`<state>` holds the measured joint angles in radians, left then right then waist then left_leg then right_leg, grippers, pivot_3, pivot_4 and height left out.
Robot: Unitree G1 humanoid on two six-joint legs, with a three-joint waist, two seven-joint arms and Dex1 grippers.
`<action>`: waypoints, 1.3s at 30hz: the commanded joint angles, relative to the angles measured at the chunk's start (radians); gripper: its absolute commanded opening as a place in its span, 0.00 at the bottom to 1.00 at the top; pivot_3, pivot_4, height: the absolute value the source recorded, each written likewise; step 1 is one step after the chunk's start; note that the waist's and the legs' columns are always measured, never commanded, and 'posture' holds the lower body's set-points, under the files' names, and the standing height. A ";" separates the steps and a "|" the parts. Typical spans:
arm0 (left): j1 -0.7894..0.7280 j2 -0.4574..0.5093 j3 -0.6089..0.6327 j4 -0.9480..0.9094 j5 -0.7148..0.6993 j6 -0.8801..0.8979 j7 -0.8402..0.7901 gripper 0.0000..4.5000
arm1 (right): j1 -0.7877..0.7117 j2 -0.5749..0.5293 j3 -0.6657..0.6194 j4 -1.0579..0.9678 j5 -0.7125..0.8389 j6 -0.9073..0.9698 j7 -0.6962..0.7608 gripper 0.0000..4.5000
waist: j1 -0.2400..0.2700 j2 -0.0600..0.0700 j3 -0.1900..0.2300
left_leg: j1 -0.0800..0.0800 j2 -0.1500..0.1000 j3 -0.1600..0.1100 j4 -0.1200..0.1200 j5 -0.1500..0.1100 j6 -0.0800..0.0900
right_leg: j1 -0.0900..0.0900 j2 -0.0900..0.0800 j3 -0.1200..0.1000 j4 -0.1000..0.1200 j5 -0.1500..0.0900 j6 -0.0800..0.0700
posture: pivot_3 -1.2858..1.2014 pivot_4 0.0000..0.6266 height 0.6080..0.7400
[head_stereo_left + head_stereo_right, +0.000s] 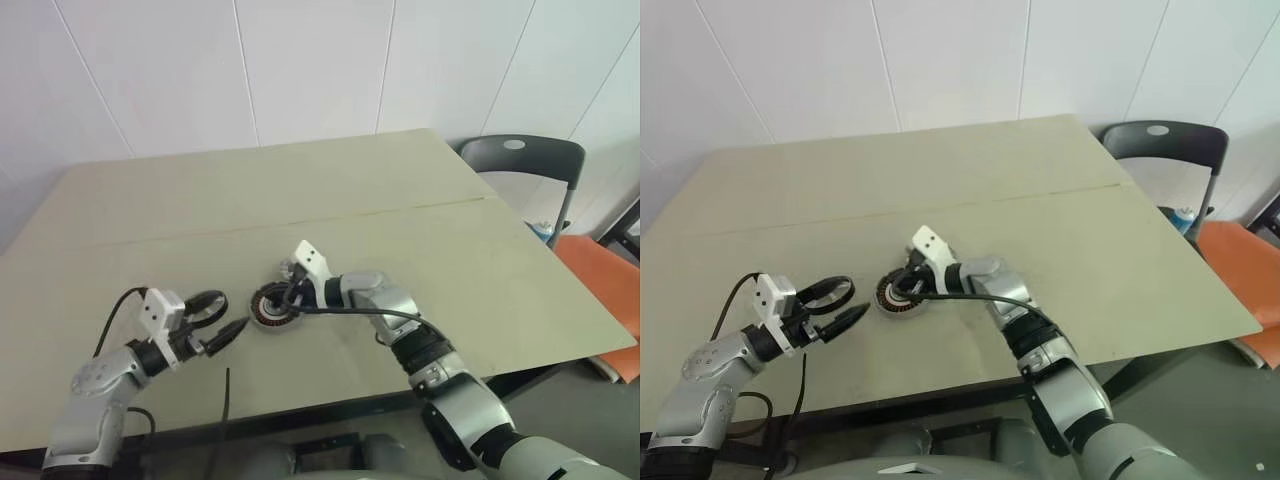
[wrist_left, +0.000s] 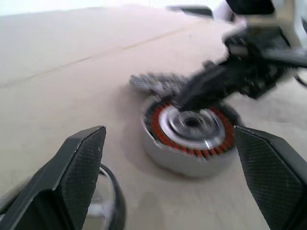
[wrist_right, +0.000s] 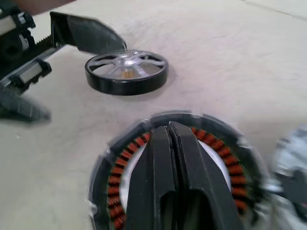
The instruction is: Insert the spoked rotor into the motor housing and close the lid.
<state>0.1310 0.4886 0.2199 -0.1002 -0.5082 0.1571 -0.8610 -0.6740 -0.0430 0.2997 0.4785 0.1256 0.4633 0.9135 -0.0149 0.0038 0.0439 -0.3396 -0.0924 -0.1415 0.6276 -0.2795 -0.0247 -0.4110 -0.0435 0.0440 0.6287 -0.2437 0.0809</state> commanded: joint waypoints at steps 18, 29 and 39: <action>0.367 -0.302 0.341 -0.402 -1.146 0.376 0.825 1.00 | -0.064 -0.338 -0.035 -0.326 0.101 0.083 0.293 0.01 | 0.006 -0.008 0.006 | 0.000 0.000 0.001 0.003 -0.006 -0.001 | 0.007 -0.001 -0.001 -0.011 -0.003 0.001 | 0.52 0.00 1.00; 0.278 -0.230 0.270 -0.242 -1.314 0.428 1.005 1.00 | -0.071 -0.375 -0.034 -0.352 0.099 0.077 0.286 0.01 | 0.007 -0.008 0.008 | -0.001 0.001 0.001 0.001 -0.005 0.001 | 0.005 -0.001 -0.002 -0.012 -0.002 0.001 | 0.52 0.00 1.00; 0.220 -0.136 0.268 0.029 -1.242 0.555 0.810 1.00 | -0.061 -0.371 -0.036 -0.361 0.101 0.082 0.255 0.01 | 0.007 -0.003 0.008 | -0.001 0.000 0.002 0.001 -0.005 0.001 | 0.005 -0.001 -0.002 -0.012 -0.002 0.001 | 0.52 0.00 1.00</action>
<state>0.3627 0.3440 0.4924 -0.1280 -1.7861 0.6912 -0.0201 -0.7151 -0.4138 0.2766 0.1582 0.2113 0.5525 1.1733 -0.0083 0.0005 0.0520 -0.3400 -0.0919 -0.1400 0.6288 -0.2847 -0.0236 -0.4059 -0.0448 0.0424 0.6171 -0.2458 0.0818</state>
